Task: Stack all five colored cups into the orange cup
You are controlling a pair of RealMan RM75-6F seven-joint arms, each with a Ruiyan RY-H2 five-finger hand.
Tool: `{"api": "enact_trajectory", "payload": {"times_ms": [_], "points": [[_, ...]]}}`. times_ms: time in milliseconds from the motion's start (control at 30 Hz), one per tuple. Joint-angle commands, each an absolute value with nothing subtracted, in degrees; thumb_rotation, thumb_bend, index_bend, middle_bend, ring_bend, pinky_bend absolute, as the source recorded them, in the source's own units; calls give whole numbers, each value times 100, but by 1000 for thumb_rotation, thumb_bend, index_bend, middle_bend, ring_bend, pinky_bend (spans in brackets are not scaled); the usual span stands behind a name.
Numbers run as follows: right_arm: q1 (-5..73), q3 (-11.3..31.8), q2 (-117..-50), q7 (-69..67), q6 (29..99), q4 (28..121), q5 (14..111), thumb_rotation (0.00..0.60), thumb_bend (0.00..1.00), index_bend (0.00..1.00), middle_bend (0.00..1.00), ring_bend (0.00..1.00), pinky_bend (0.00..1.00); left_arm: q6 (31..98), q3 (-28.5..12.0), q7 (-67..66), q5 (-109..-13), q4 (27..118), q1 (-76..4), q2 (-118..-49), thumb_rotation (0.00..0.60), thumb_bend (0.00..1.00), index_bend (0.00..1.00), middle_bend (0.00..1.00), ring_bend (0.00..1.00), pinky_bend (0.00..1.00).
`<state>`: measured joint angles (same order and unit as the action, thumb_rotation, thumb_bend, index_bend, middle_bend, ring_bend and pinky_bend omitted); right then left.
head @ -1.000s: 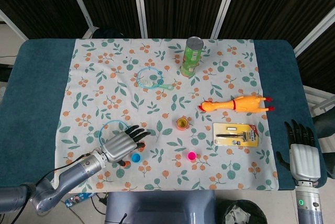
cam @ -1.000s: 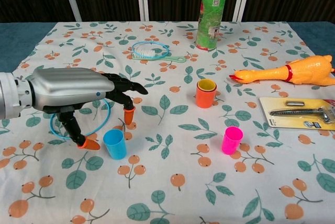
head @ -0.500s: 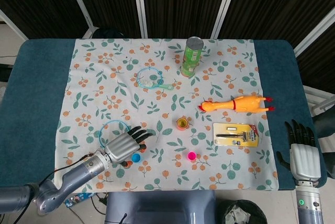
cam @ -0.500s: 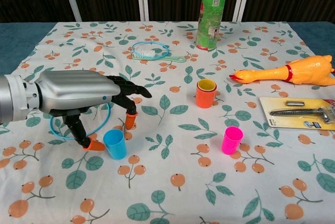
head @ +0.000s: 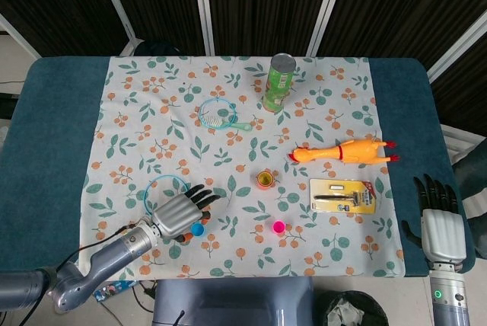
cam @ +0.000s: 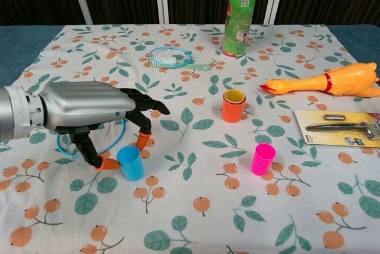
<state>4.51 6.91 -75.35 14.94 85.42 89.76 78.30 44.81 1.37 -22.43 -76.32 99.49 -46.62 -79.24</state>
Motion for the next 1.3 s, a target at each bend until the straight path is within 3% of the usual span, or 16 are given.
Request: {"api": "enact_trajectory", "payload": {"times_ms": [33, 333, 767, 1300], "points": [[450, 692, -7535, 1499, 8549, 8977, 7831, 600, 376, 0, 0, 0, 61, 4510, 128, -2249, -7641, 9968, -4658, -7914, 600, 274, 486, 45, 0, 0], [449, 689, -7536, 1510, 8548, 8991, 7825, 600, 375, 0, 0, 0, 61, 4724, -205, -1986, -7674, 10082, -4720, -7892, 600, 274, 496, 50, 0, 0], [463, 682, -7568, 1554, 8517, 8996, 7800, 600, 376, 0, 0, 0, 61, 4749, -1493, -1645, -6941, 9172, -5523, -8902, 600, 274, 498, 60, 0, 0], [452, 716, -7529, 1520, 8518, 9000, 7734, 600, 376, 0, 0, 0, 61, 4889, -1793, -2021, -6321, 7638, -6209, -10342, 600, 274, 498, 63, 0, 0]]}}
